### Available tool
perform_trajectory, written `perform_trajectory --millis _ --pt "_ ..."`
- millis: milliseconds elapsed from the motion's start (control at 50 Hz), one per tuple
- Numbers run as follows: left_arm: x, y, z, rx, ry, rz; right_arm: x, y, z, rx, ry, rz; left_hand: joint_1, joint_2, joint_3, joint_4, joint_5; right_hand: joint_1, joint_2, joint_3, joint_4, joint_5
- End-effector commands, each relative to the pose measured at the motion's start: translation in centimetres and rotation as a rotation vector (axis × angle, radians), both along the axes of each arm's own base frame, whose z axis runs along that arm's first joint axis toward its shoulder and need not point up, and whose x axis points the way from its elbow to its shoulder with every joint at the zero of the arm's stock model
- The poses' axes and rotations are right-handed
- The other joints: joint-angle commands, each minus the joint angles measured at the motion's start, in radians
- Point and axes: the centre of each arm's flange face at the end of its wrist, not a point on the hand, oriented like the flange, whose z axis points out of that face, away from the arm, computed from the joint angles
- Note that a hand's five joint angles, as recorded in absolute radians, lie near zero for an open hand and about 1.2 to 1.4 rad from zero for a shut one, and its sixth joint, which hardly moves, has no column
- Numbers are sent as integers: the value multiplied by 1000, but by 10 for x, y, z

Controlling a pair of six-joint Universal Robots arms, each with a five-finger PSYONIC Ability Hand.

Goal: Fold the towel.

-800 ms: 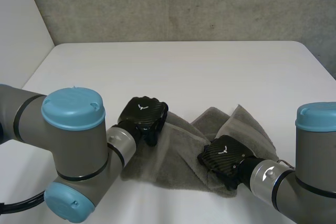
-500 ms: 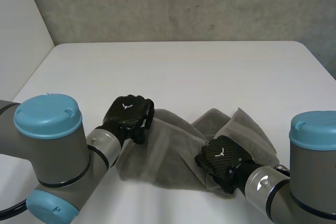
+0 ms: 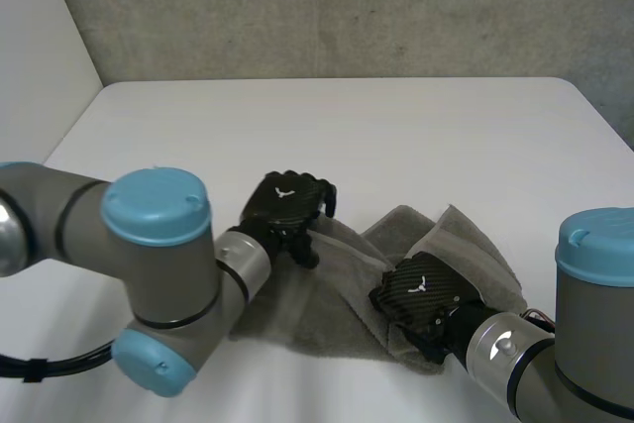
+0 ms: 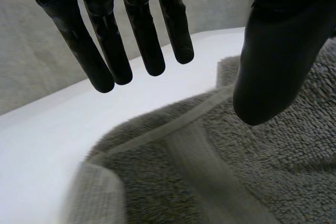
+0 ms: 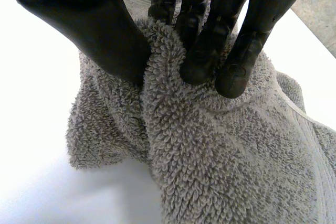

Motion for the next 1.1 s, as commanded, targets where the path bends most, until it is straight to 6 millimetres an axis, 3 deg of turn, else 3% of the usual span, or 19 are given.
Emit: perform_trajectory --millis 20,260,380,520,580,620,640,660,680,720,740,780,800,840,920,960,1000,1060,1100 --pt "-19 7 -23 40 -17 -85 0 -1 0 -2 0 -2 -107 -113 -101 -112 -265 -10 -19 -10 -8 -26" --pt "-24 2 -33 37 -39 -94 2 -6 5 -26 -10 1 99 92 105 93 -60 -10 -19 -10 -8 -26" --pt "-26 -5 -30 -13 -60 -86 5 -11 11 -46 -24 4 643 637 649 638 485 -7 -16 -8 -5 -23" --pt "-30 -17 -11 -75 -25 -78 11 -26 25 -116 -63 -4 644 638 650 639 486 -4 -13 -5 -2 -20" --pt "-33 -29 8 -128 14 -65 17 -44 41 -201 -107 -17 644 638 650 639 486 -1 -10 -2 0 -17" --pt "-33 -49 37 -217 77 -29 27 -66 63 -337 -171 -21 644 638 650 639 486 2 -7 1 3 -14" --pt "-33 -49 37 -217 78 -29 27 -67 64 -338 -171 -21 644 638 650 639 486 2 -7 1 3 -14" --pt "-31 -64 55 -276 116 8 34 -80 80 -433 -221 -25 644 638 650 639 486 2 -7 1 3 -14" --pt "-31 -64 55 -277 116 9 34 -80 80 -433 -221 -25 644 638 650 639 486 2 -7 1 3 -14" --pt "-17 -95 101 -426 203 130 40 -111 121 -655 -354 -60 644 638 650 639 486 2 -7 1 3 -14" --pt "-16 -95 102 -426 204 131 40 -111 121 -656 -355 -60 644 638 650 639 486 2 -7 1 3 -14" --pt "5 -114 153 -595 288 260 41 -132 161 -905 -499 -84 644 638 650 639 486 2 -7 1 3 -14" --pt "5 -114 154 -595 288 260 41 -132 161 -907 -500 -84 644 638 650 639 486 2 -7 1 3 -14" --pt "22 -115 199 -738 390 339 43 -136 190 -1078 -626 -86 644 638 650 639 486 -4 -13 -5 -2 -20" --pt "29 -105 224 -809 444 347 43 -137 194 -1074 -667 -84 644 638 650 639 486 -10 -19 -10 -8 -26" --pt "31 -100 223 -805 439 344 43 -138 189 -1035 -659 -85 644 638 650 639 486 -13 -22 -13 -11 -29" --pt "33 -93 205 -760 396 330 45 -138 164 -905 -599 -72 644 638 650 639 486 -13 -22 -13 -11 -29" --pt "36 -90 191 -724 366 323 48 -137 148 -833 -555 -67 644 638 650 639 486 -13 -22 -13 -11 -29" --pt "40 -79 158 -627 286 302 49 -134 118 -701 -463 -61 644 638 650 639 486 -13 -22 -13 -11 -29"
